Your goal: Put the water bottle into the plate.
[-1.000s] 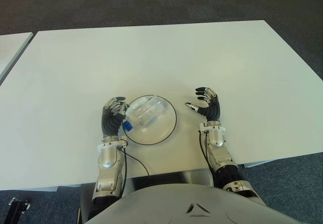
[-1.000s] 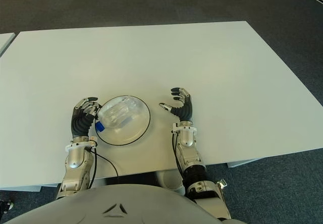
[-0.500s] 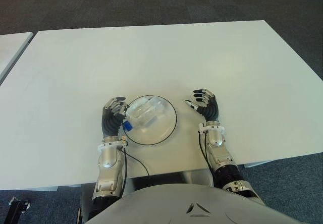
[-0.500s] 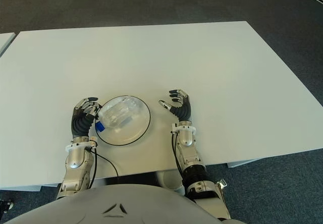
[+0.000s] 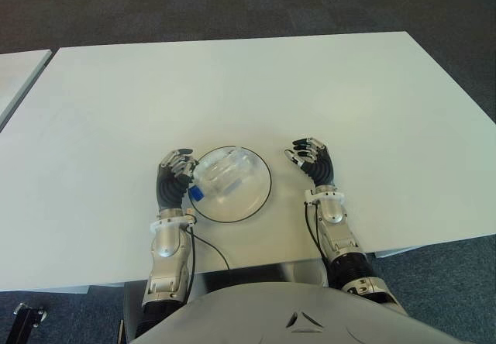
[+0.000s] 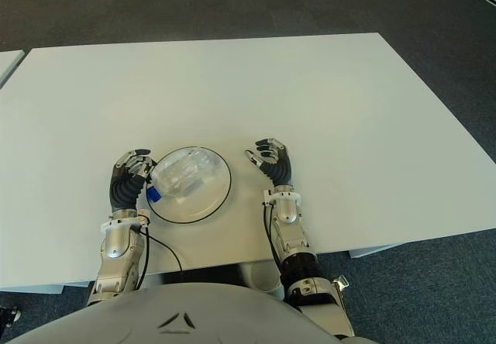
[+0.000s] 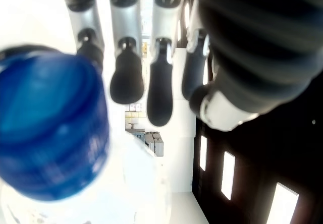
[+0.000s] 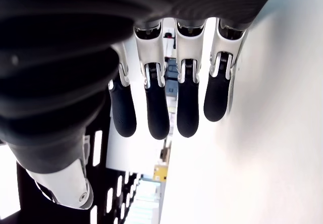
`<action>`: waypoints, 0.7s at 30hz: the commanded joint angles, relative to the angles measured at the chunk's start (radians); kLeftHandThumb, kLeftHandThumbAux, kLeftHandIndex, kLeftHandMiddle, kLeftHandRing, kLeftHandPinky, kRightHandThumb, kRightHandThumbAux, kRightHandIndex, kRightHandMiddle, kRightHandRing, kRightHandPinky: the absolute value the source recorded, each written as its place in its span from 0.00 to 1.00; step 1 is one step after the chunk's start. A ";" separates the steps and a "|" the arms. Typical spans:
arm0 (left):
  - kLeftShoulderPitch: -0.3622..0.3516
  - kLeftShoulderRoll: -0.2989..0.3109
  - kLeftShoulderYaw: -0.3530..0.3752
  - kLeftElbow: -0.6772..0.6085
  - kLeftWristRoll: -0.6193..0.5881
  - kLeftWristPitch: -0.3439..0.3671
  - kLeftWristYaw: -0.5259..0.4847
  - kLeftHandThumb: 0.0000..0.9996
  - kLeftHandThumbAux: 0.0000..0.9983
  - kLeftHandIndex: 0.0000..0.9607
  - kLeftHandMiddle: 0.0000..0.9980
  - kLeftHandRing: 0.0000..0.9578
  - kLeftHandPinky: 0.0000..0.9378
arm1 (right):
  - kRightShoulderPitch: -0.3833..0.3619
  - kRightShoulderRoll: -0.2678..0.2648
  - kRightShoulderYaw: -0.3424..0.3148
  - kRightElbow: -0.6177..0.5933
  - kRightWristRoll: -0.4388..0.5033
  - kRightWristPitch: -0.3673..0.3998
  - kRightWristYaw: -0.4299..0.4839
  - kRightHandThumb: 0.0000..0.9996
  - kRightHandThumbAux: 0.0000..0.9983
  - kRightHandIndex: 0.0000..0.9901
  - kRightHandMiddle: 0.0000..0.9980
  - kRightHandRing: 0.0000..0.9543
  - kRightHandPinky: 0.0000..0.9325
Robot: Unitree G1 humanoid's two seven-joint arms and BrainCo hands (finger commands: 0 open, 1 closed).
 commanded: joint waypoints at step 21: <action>0.003 -0.002 -0.001 0.023 -0.009 0.005 -0.019 0.83 0.68 0.41 0.56 0.78 0.78 | 0.023 -0.001 0.003 0.040 0.000 0.040 0.024 0.71 0.74 0.42 0.40 0.39 0.39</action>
